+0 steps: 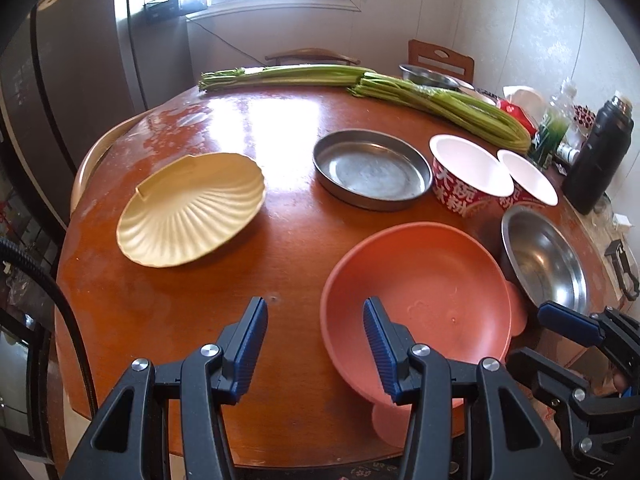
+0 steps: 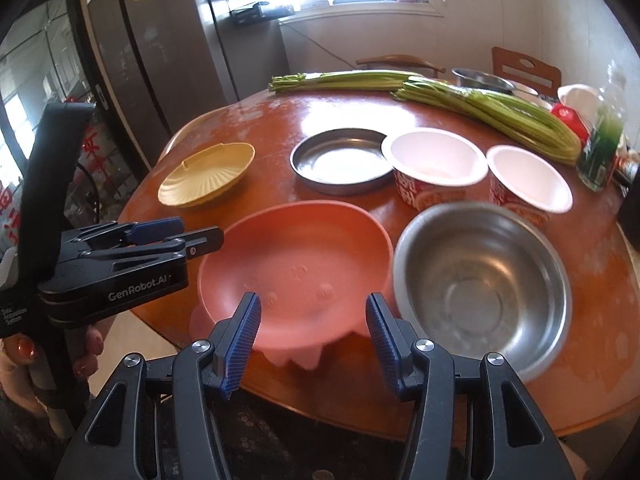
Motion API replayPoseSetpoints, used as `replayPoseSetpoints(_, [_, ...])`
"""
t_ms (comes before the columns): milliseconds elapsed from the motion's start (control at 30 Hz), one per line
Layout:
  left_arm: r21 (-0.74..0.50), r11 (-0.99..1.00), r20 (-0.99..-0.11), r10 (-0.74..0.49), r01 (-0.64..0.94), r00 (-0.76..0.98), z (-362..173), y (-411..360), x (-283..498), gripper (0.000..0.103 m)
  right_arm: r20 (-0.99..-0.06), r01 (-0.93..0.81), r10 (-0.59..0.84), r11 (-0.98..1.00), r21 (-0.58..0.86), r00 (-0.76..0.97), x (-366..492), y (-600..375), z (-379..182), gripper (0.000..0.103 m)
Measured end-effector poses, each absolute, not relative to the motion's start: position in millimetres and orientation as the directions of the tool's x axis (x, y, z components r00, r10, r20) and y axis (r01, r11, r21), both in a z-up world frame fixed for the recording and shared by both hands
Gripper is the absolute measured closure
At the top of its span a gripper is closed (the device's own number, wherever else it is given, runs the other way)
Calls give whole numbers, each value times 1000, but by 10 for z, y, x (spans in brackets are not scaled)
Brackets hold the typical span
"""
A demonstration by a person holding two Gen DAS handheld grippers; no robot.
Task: Organize plates and bowls
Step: 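Reach the left tool to the salmon-pink footed bowl rim and grasp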
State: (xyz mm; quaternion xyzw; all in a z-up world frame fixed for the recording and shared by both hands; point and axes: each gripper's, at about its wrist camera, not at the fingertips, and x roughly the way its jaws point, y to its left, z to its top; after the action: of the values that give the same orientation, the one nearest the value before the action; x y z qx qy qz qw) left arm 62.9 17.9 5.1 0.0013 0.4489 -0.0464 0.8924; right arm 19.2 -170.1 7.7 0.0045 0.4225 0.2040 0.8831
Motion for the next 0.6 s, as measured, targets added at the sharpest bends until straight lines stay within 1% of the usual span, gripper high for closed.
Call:
replayPoseSetpoints(267, [-20,994,-823,-75,104,564,-99,36,656,53,-757,-293,363,927,233,544,101,-1870,-55,47])
replayPoseSetpoints(433, [-13,994,-827,-72,110,557,-149,-8,682,53,-766,-266,375,925,272,522,161,-1882,-137,47])
replayPoseSetpoints(600, [-9,994,-835,-70,113,545,-214,-12,744,53,-773,-228,360,933,280,523,263,-1859,-188,47])
